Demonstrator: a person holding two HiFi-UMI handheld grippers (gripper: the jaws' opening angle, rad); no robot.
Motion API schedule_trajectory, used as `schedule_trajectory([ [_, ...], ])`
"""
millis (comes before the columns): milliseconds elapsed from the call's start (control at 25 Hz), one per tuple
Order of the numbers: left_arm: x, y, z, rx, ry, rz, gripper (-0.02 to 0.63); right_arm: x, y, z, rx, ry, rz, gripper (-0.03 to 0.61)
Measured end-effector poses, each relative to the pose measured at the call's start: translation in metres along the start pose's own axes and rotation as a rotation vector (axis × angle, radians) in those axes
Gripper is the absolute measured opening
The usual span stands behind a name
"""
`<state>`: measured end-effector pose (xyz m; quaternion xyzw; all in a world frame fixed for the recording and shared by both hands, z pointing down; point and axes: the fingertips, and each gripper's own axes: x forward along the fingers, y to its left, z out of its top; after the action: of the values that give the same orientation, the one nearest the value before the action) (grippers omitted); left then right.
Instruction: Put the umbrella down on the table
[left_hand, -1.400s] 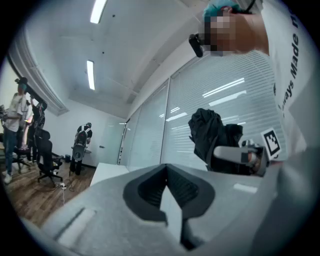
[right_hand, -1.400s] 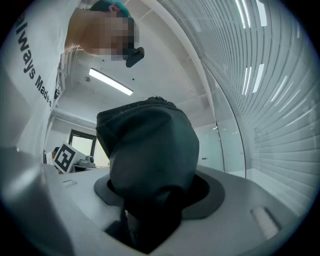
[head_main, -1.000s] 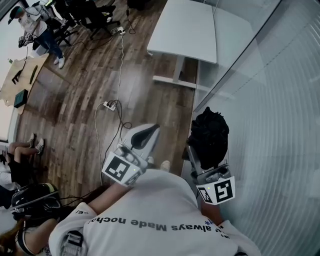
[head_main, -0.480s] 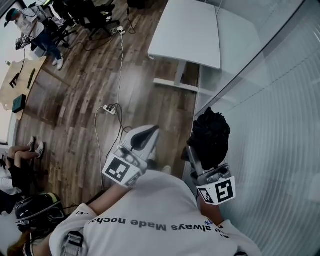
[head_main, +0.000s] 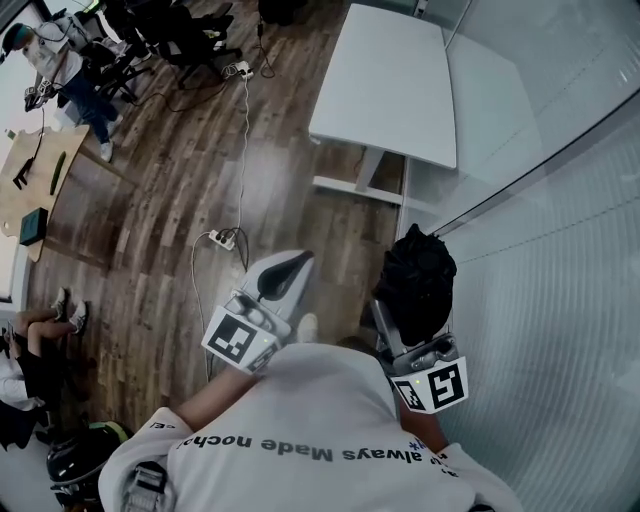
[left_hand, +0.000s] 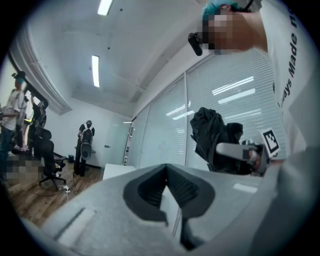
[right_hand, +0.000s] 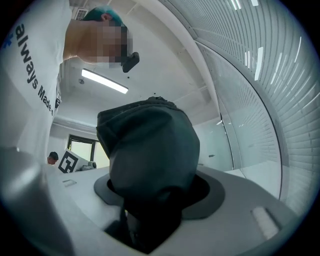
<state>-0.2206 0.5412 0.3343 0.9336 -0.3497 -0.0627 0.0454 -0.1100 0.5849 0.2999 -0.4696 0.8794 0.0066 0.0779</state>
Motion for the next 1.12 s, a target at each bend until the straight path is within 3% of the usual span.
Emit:
schedule_trajectory([
  [600,0.089,0.090,-0.009,-0.013,0.014,-0.015,0.003,0.098,-0.088,-0.027,0.034,0.019,-0.069,0.267],
  [1120,0.276,0.150,-0.004,0.000,0.015,-0.010,0.003,0.177,-0.265,-0.016,0.027,0.014,-0.075,0.267],
])
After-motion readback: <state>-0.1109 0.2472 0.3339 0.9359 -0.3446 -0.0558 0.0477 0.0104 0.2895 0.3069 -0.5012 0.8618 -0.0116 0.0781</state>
